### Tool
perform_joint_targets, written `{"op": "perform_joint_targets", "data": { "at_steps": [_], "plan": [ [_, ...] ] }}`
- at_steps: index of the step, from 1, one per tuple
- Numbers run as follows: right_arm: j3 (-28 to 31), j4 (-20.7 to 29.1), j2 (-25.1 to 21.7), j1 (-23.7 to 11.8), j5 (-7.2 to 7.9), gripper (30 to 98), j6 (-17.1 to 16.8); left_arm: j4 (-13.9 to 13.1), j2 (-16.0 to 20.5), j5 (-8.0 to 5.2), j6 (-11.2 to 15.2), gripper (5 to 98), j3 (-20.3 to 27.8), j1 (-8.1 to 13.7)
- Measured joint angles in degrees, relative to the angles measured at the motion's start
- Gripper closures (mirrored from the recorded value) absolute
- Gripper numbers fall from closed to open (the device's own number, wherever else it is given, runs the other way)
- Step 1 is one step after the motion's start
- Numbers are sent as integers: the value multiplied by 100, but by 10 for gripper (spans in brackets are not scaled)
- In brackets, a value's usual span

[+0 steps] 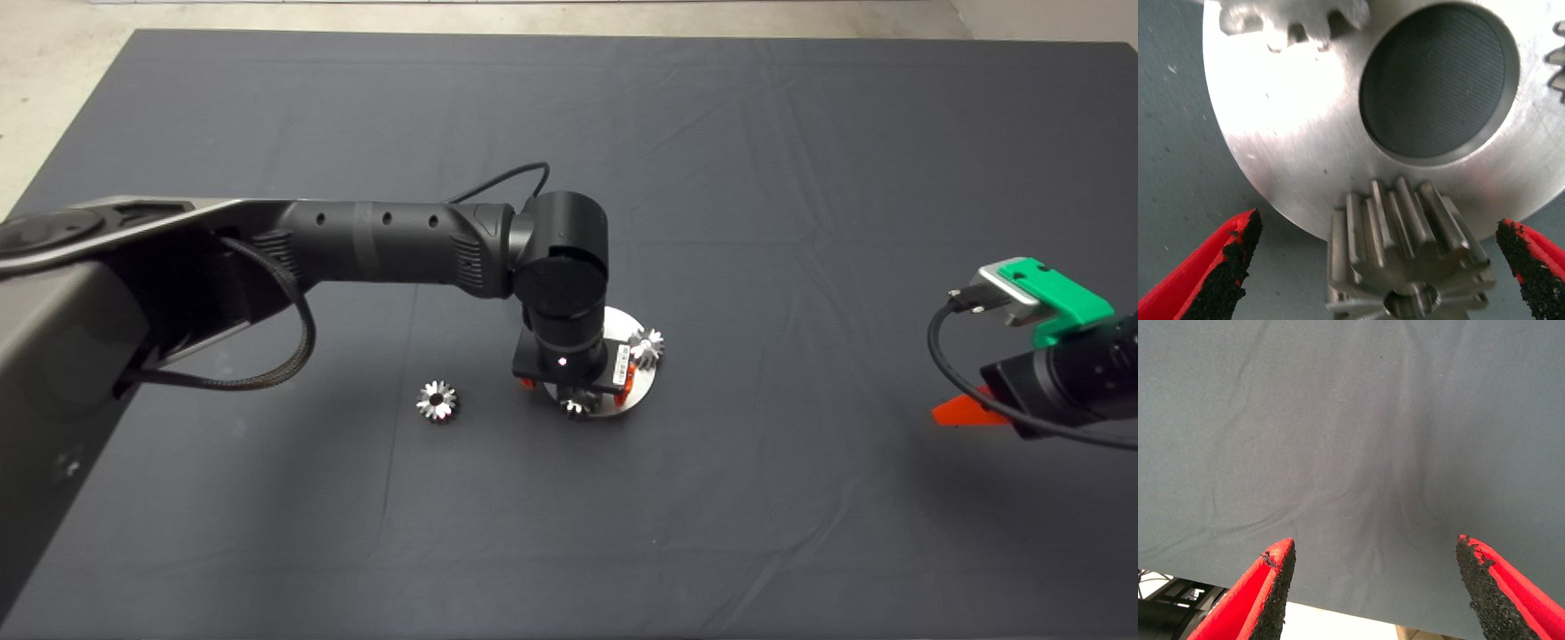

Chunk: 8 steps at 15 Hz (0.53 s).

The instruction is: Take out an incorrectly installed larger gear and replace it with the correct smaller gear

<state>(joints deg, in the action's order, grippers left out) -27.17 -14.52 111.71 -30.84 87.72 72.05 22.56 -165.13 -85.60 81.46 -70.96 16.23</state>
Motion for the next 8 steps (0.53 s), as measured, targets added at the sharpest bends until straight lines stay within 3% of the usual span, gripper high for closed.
{"op": "perform_joint_targets", "data": {
  "at_steps": [8],
  "plan": [
    [44,0,0,2,-3,649,0,1,-13,-28,-54,227,-95,0]
  ]
}}
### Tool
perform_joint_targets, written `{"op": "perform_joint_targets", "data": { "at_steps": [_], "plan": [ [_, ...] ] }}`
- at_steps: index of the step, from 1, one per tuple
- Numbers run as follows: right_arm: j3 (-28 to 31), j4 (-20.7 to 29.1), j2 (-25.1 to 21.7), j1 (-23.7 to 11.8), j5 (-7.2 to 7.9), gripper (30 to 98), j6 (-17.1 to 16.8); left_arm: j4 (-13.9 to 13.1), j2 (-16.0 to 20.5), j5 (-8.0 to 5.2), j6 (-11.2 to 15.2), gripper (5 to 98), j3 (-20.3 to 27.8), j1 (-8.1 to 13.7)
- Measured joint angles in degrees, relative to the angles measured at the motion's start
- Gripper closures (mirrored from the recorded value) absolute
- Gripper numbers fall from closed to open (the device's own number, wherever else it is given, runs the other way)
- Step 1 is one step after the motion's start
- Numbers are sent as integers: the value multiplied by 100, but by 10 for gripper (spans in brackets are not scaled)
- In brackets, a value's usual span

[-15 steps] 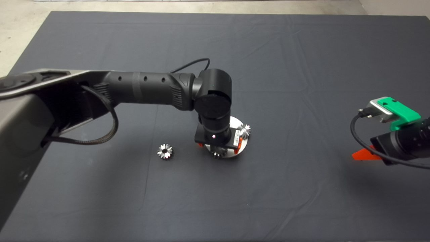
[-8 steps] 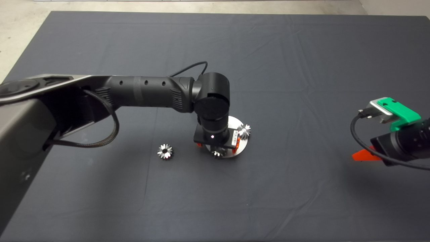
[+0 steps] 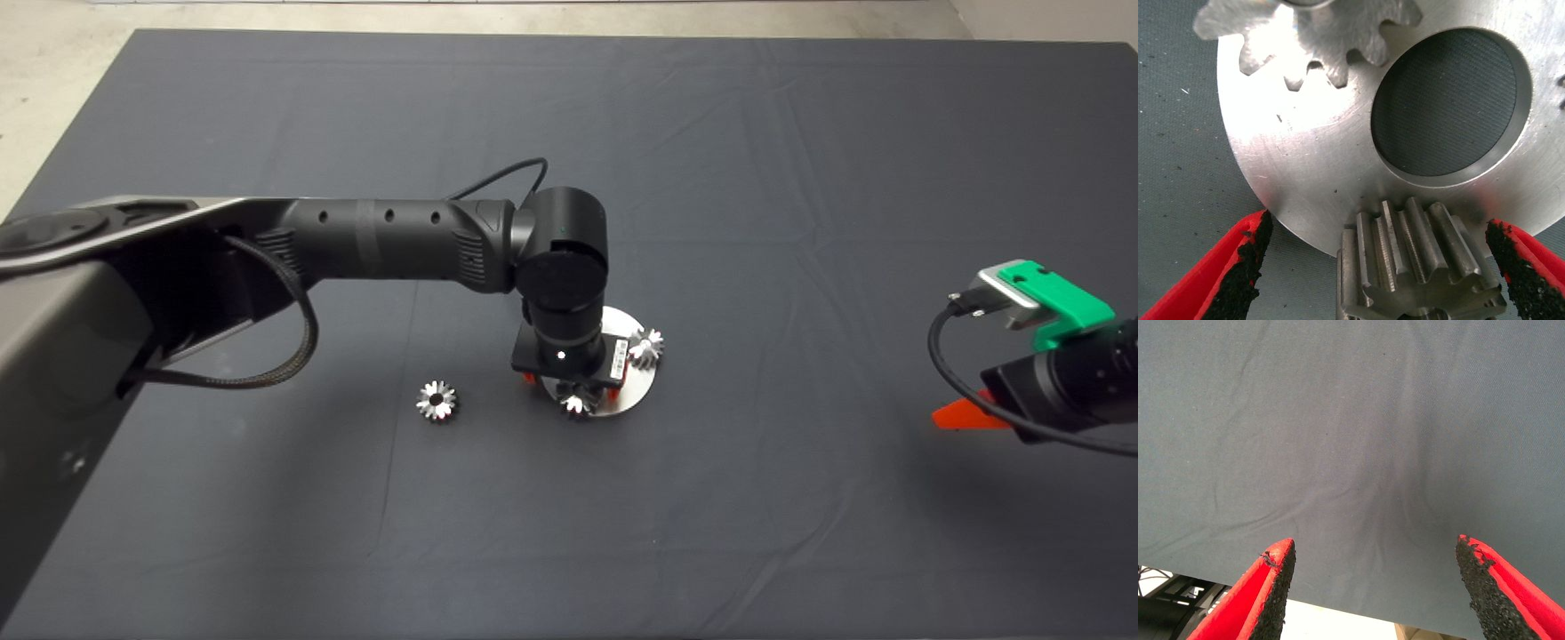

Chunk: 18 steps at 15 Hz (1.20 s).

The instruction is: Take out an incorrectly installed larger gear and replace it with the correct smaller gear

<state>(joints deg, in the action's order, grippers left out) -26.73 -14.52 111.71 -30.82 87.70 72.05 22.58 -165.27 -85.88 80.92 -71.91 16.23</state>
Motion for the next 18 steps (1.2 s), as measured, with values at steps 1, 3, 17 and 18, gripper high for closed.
{"op": "perform_joint_targets", "data": {
  "at_steps": [1,3,17,18],
  "plan": [
    [0,0,2,0,0,649,0,0,5,-13,9,251,2,0],
    [1,0,1,0,0,649,0,-1,20,-24,26,278,41,0],
    [22,0,2,-2,0,649,0,-43,16,-55,130,500,94,0],
    [22,0,2,0,0,649,0,-54,16,-63,129,530,102,0]
  ]
}}
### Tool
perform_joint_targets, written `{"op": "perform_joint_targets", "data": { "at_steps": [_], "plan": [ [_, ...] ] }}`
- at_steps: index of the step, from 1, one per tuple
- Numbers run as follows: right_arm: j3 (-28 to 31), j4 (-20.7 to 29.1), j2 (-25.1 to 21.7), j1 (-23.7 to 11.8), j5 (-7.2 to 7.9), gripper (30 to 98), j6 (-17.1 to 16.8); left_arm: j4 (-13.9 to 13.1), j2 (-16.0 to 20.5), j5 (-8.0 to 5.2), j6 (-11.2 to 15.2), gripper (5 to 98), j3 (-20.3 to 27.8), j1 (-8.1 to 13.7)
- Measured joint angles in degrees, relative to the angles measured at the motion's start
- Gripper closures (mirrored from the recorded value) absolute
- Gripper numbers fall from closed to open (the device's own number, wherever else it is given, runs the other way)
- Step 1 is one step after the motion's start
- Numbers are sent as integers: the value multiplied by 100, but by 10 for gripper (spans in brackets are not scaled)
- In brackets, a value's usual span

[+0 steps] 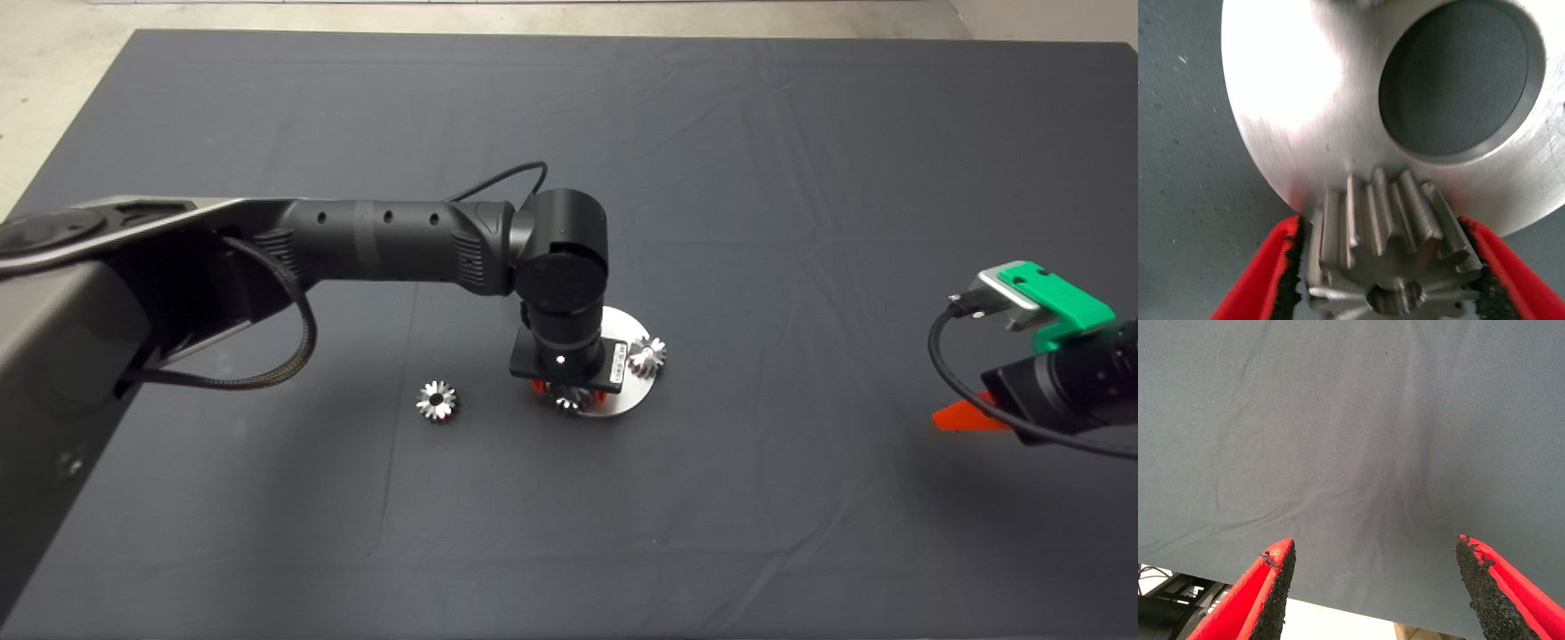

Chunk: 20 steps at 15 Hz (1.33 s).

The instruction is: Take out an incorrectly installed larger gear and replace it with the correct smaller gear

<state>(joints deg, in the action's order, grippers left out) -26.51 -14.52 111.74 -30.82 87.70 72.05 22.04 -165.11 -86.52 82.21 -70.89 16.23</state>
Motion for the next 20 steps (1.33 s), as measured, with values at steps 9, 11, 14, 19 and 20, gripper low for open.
{"op": "perform_joint_targets", "data": {
  "at_steps": [9,11,14,19,20],
  "plan": [
    [11,0,0,0,0,649,17,1,-20,-44,-5,574,2,0],
    [13,0,0,0,0,649,20,1,-16,-44,-5,580,5,0],
    [13,0,0,0,0,649,22,1,-18,-45,-5,593,5,0],
    [88,0,0,0,0,649,39,-11,-18,-52,-7,612,5,15],
    [94,0,2,0,1,649,39,-32,-18,-55,-16,619,5,15]
  ]
}}
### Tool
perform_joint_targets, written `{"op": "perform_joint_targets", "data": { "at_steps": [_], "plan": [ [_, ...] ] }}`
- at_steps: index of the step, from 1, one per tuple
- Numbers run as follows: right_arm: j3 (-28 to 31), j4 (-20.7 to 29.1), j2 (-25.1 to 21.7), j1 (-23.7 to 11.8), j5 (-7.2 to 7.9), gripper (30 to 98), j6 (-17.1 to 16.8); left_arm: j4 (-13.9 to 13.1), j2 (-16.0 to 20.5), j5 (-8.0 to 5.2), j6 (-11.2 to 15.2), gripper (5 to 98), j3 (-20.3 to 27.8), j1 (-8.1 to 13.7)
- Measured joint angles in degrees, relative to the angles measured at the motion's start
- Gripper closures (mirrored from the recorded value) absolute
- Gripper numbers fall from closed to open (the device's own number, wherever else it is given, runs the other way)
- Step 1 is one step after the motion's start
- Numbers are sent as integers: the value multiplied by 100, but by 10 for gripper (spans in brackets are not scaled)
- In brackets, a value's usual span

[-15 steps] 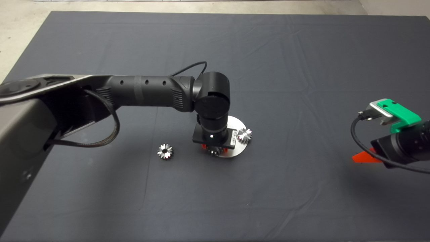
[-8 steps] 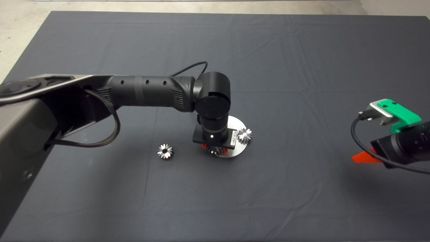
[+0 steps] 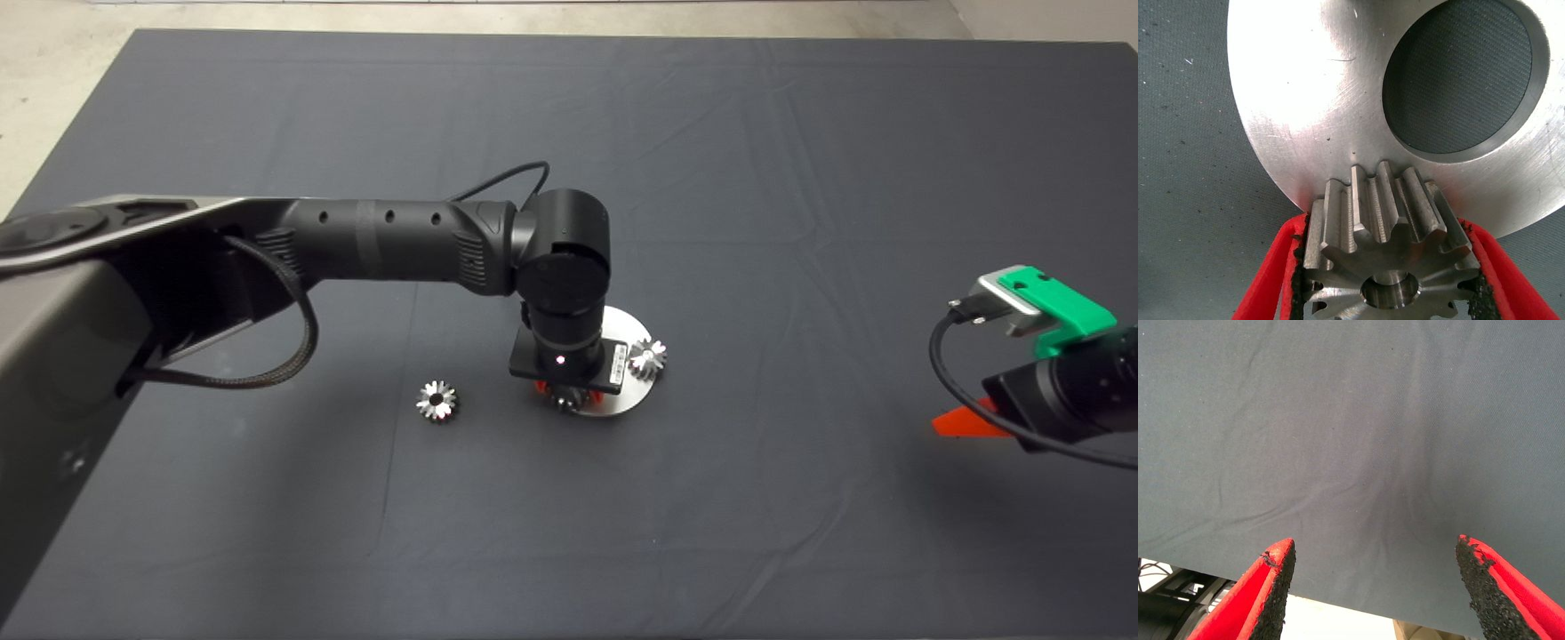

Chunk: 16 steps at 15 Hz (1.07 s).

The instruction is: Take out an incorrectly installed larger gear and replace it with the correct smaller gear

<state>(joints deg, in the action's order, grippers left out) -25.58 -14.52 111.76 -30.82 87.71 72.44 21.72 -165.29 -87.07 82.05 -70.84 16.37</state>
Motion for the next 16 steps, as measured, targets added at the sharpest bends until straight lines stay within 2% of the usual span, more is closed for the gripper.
{"op": "perform_joint_targets", "data": {
  "at_steps": [3,6,8,9,14,16],
  "plan": [
    [0,0,4,1,-1,649,2,-139,0,2,-28,626,0,80],
    [-2,0,30,1,-1,649,2,-494,-44,-20,-33,635,0,460],
    [-5,0,34,1,0,649,2,-505,-83,-17,-41,642,0,773],
    [-9,0,34,1,0,649,2,-506,-95,-20,-41,642,0,847],
    [-16,-2,50,4,-1,649,4,-603,-72,-20,-41,658,20,892],
    [-16,0,48,4,-1,649,5,-577,135,-1,-37,658,190,892]
  ]
}}
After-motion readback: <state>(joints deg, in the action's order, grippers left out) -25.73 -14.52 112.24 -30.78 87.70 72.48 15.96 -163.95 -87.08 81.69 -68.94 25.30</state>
